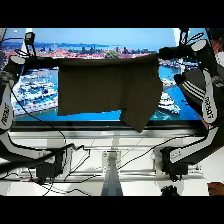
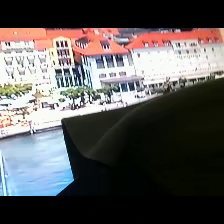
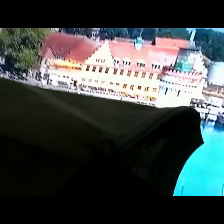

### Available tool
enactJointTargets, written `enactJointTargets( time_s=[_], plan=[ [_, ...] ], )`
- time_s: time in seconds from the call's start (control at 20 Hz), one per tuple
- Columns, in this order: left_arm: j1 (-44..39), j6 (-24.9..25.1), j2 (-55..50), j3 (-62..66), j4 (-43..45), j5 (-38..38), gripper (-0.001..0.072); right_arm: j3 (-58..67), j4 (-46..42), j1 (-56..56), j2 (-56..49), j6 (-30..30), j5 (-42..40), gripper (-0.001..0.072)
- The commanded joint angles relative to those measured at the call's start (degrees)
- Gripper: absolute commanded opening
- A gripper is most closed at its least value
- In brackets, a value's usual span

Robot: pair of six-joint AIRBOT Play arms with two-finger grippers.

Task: Fold the clothes and pants, and hang the long-sleeved shirts on hangers.

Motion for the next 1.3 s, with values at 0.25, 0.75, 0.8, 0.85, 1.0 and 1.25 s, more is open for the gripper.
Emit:
enactJointTargets(
  time_s=[0.25, 0.75, 0.8, 0.85, 1.0, 1.25],
  plan=[
    [-0.2, -1.3, -0.9, 0.0, 18.8, -23.0, 0.048, 0.0, -11.4, 0.2, -1.3, 3.5, 21.7, 0.0489],
    [7.6, -19.1, 18.1, -1.3, 19.0, -26.8, 0.0471, -3.8, -11.8, -9.5, 7.6, 9.7, 34.4, 0.0245],
    [9.8, -19.3, 20.8, -3.8, 16.0, -26.2, 0.0471, -7.6, -8.9, -11.6, 10.4, 9.6, 33.9, 0.0245],
    [11.9, -18.9, 22.9, -6.8, 12.7, -26.3, 0.0471, -12.3, -6.2, -13.5, 13.6, 9.0, 33.0, 0.0245],
    [16.1, -19.0, 27.9, -18.1, 9.8, -26.3, 0.0471, -31.2, -3.7, -17.0, 25.4, 6.3, 29.0, 0.0245],
    [16.4, -19.1, 28.9, -29.8, 9.6, -26.5, 0.0471, -59.5, 5.9, -17.1, 38.3, 6.4, 15.1, 0.0245]
  ],
)
